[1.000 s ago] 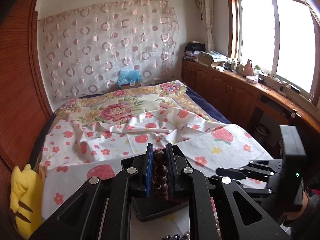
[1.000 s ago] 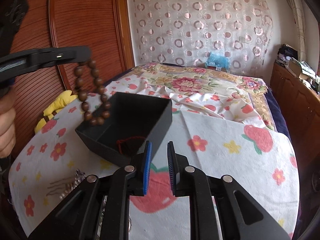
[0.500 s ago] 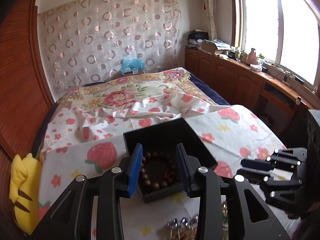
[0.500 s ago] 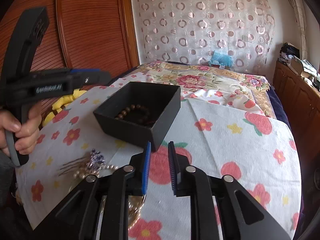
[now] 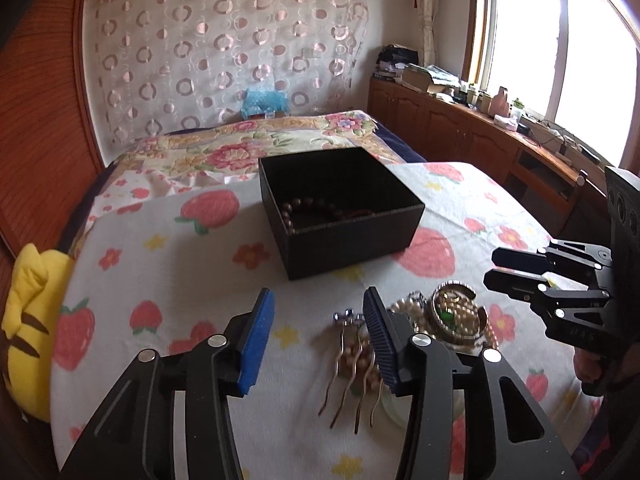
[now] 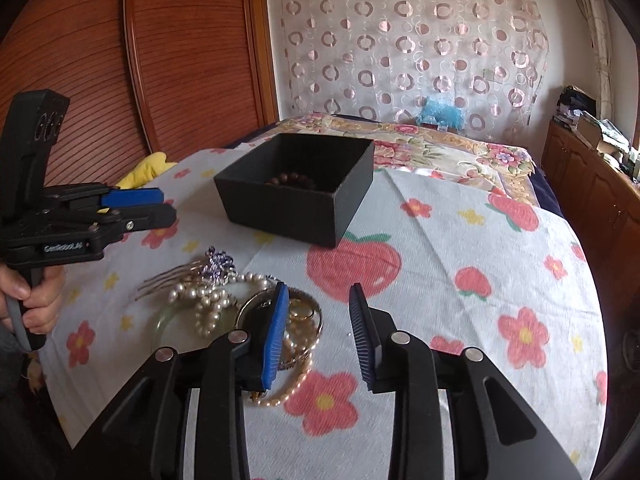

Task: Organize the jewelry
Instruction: 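Grasp the purple butterfly hair combs with the left tool while the right approaches the silver bangle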

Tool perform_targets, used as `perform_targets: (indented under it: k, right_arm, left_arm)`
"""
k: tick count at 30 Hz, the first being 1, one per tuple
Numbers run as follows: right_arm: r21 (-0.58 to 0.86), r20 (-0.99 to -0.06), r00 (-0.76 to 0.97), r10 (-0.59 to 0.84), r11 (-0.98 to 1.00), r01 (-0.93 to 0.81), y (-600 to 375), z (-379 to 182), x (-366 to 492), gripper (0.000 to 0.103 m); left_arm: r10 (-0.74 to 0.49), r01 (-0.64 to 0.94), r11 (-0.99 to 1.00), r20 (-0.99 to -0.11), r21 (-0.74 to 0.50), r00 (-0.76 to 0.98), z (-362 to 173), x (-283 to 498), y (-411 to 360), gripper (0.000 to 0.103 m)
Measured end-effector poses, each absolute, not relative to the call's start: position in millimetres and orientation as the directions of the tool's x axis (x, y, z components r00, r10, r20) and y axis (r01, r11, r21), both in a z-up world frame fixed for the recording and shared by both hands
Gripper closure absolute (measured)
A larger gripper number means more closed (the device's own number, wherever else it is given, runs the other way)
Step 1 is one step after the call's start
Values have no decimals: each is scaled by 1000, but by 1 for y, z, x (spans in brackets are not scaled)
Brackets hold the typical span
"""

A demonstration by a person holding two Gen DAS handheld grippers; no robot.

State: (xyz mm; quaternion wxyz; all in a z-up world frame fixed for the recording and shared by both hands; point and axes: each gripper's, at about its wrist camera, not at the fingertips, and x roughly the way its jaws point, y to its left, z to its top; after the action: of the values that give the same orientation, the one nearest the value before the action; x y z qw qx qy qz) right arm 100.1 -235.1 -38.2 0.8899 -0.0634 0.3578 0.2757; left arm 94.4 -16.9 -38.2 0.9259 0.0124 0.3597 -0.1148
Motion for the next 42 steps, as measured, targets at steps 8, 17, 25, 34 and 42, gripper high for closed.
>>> perform_targets:
  k: [8,17,25,34,42]
  right_arm:
    - [67,-686,587,431,840,-538,-226,-45,98,51]
    - [40,-684,604,409,848,-529,-224,-46,95,48]
    - [37,-687,609,396,856,-515,-226,-46,96,48]
    - [33,-688,610,393,857,-515,-225,-47,97,48]
    - [13,-695,606,387,849,-528,-220,-50,96,47]
  left_arm:
    - [-227,238,968,-697,-84,681,-51,92,-20,44]
    - [-278,298,948,-738,-109,615,-57,109,-46,34]
    - [-298,306,941,-789,-147,537,-72,129,-53,34]
    - [-300,327,935,-795,-136,528,-74,131,-58,45]
    - [-253,316,946,-756,-64,604,-61,114,-54,45]
